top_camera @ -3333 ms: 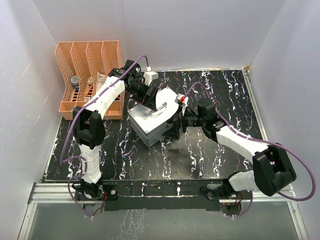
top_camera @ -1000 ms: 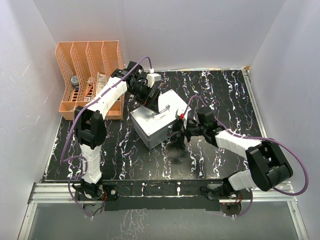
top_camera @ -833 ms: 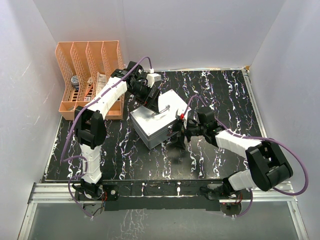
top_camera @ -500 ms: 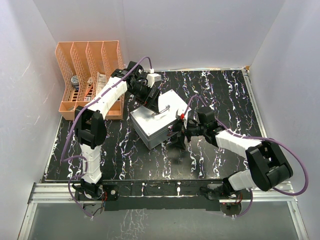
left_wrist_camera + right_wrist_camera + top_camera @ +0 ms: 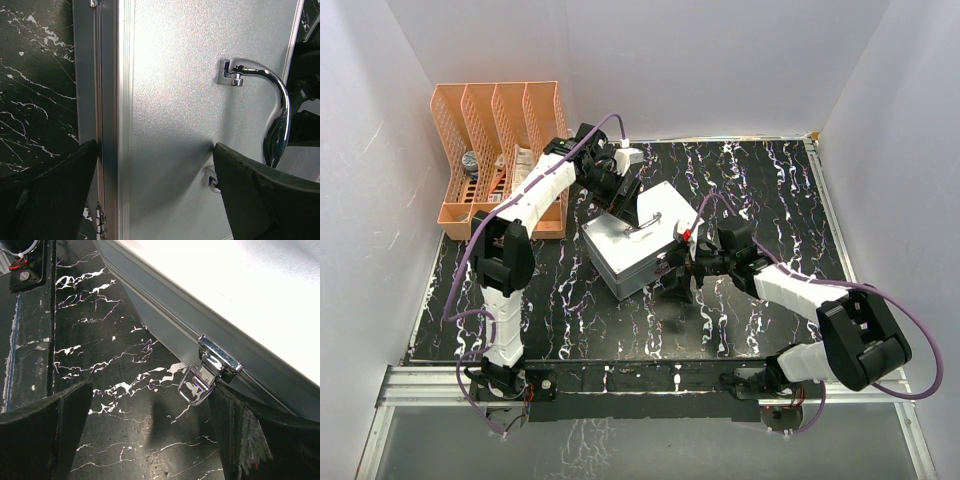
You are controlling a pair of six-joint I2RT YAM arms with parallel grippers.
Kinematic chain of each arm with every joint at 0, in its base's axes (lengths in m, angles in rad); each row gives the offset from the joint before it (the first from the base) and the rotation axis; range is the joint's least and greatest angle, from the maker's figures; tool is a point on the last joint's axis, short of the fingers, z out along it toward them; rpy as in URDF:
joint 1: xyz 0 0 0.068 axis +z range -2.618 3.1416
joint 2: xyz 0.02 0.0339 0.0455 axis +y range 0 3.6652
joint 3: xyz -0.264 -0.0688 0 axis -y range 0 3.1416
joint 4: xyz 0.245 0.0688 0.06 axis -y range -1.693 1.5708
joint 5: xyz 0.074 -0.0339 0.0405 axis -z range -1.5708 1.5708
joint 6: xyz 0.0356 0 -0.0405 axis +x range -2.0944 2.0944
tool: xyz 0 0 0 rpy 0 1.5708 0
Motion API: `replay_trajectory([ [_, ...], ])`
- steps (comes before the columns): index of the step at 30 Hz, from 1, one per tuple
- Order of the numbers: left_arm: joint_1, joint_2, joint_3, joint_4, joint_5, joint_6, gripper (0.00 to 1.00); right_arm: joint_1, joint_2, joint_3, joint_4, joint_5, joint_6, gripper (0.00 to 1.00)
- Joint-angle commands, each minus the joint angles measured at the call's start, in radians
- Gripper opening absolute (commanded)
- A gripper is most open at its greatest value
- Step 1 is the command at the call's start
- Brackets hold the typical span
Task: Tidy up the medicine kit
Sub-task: Close the medicine box at the center of the board.
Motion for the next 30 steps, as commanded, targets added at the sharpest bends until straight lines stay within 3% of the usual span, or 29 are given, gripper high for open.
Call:
replay_trajectory([
  [1,-0.024,0.057,-0.012,-0.071,-0.069,0.031,0.95,0.014,-0.039,-0.011,0.032,-0.028,0.023,0.98],
  [30,-0.025,0.073,0.006,-0.064,-0.086,0.023,0.95,0.028,-0.096,-0.051,-0.01,-0.005,0.054,0.98],
])
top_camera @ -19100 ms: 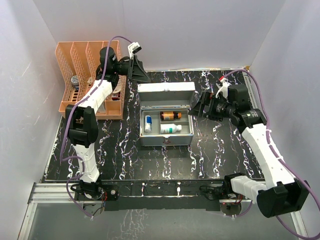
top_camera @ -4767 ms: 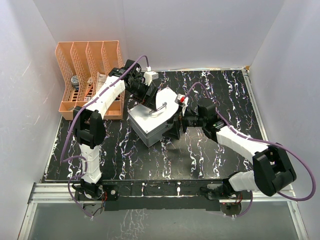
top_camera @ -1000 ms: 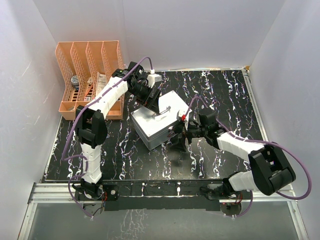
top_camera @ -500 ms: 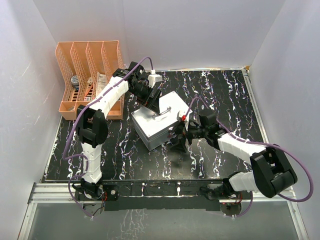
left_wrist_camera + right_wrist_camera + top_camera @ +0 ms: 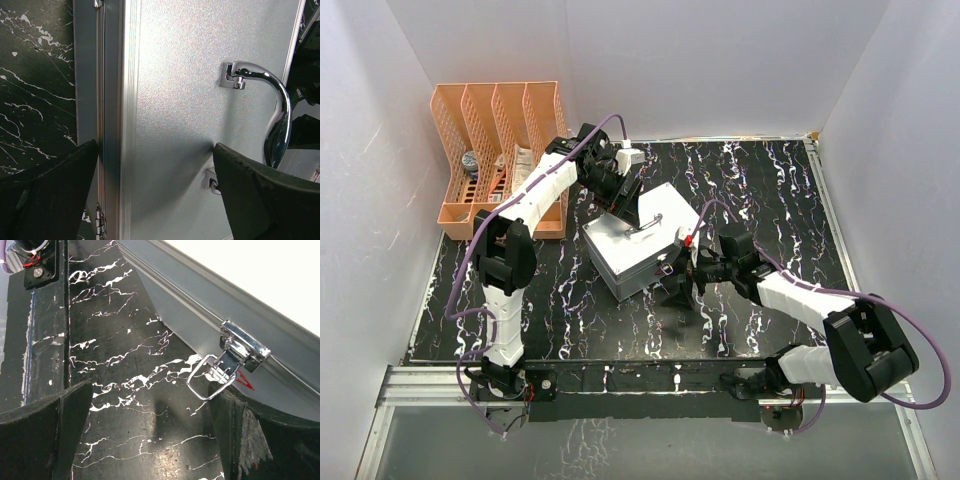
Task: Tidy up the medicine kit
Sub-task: Close the medicine box at the center of the board.
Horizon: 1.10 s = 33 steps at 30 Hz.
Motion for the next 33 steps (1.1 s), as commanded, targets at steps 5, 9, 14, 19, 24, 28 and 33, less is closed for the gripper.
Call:
replay_trajectory([
  [5,-0.02,0.055,-0.015,-0.048,-0.096,0.028,0.95,0.013,-0.041,-0.008,0.02,-0.01,0.025,0.98],
  [9,-0.021,0.054,-0.019,-0.048,-0.094,0.029,0.95,0.017,-0.05,-0.003,0.02,-0.006,0.033,0.98],
  [14,-0.022,0.052,-0.025,-0.048,-0.093,0.03,0.95,0.019,-0.059,0.003,0.015,-0.001,0.037,0.98],
  [19,-0.022,0.053,-0.025,-0.049,-0.09,0.031,0.95,0.021,-0.059,0.007,0.02,0.007,0.04,0.98],
  [24,-0.023,0.055,-0.024,-0.05,-0.088,0.033,0.95,0.021,-0.063,0.007,0.034,0.013,0.054,0.98],
  [28,-0.025,0.053,-0.027,-0.051,-0.089,0.032,0.95,0.023,-0.068,0.013,0.034,0.016,0.056,0.98],
  [33,-0.027,0.055,-0.027,-0.05,-0.088,0.032,0.95,0.022,-0.066,0.019,0.043,0.021,0.06,0.98],
])
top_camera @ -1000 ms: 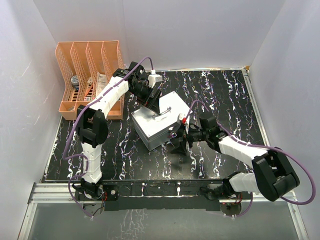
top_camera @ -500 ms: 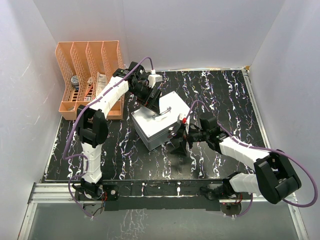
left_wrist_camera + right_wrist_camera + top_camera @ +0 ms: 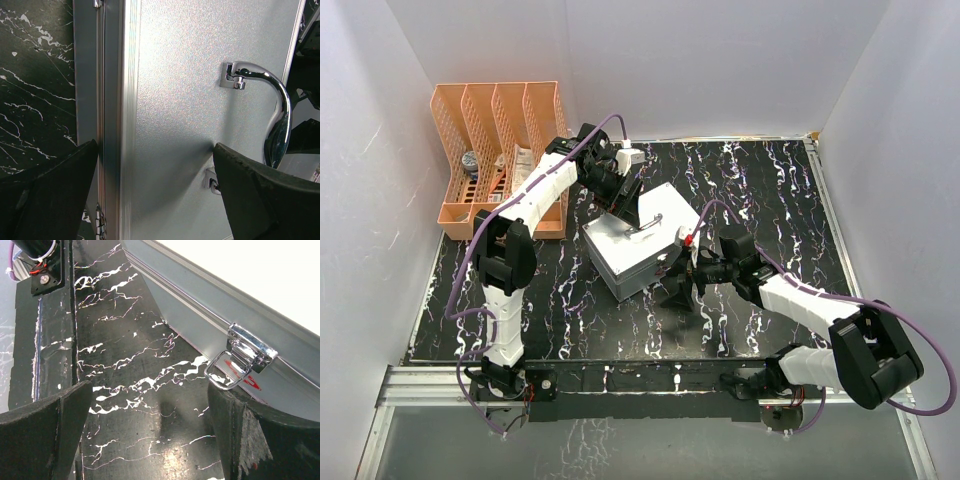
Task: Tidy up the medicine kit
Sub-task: Close the medicine box at the center of the board.
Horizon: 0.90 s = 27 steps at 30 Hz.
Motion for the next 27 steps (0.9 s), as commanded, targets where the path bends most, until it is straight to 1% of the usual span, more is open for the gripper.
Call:
replay_trajectory([
  [1,-0.026,0.055,-0.028,-0.05,-0.089,0.033,0.95,0.007,-0.027,0.027,0.061,0.003,0.012,0.98],
  [27,-0.032,0.056,-0.03,-0.053,-0.086,0.039,0.95,0.007,-0.031,0.076,0.097,0.037,0.043,0.97],
])
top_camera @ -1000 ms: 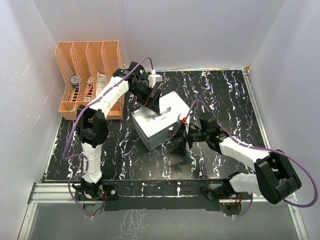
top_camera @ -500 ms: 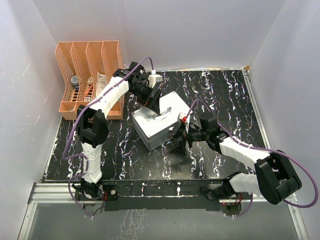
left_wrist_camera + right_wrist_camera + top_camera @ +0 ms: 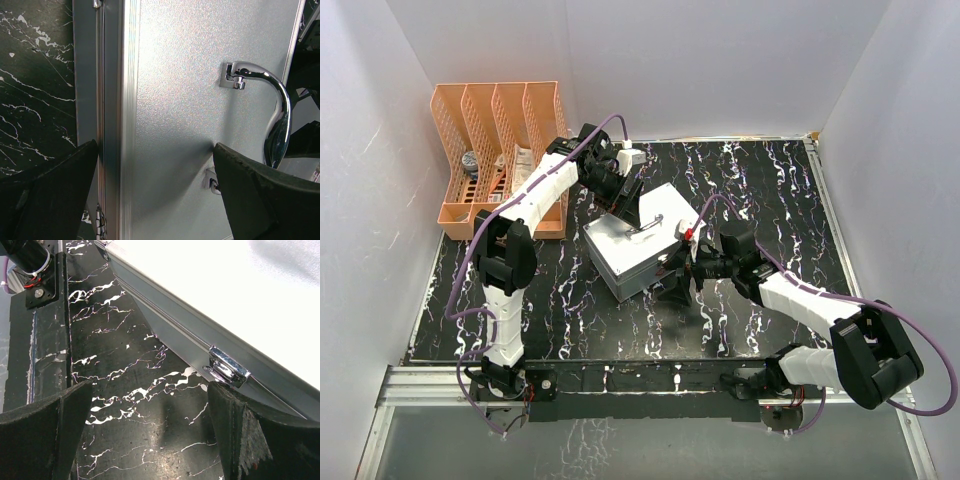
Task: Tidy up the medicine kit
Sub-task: Close the medicine box at the center of the board.
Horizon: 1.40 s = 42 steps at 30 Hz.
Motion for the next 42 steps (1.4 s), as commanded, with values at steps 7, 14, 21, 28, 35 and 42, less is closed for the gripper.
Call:
replay_trajectory([
  [7,-0.027,0.055,-0.035,-0.053,-0.089,0.042,0.95,0.006,-0.033,0.054,0.076,0.018,0.018,0.97],
  [14,-0.027,0.056,-0.04,-0.051,-0.091,0.042,0.95,0.006,-0.038,0.062,0.097,0.025,0.032,0.97],
  [21,-0.028,0.057,-0.038,-0.052,-0.091,0.044,0.95,0.007,-0.036,0.071,0.095,0.025,0.034,0.97],
  [28,-0.028,0.059,-0.039,-0.052,-0.09,0.043,0.95,0.007,-0.03,0.081,0.099,0.022,0.034,0.97],
  [35,-0.027,0.06,-0.039,-0.051,-0.089,0.043,0.95,0.006,-0.019,0.094,0.099,0.024,0.031,0.95],
  [42,-0.027,0.064,-0.034,-0.05,-0.09,0.043,0.96,0.006,0.014,0.112,0.077,0.013,0.029,0.81],
])
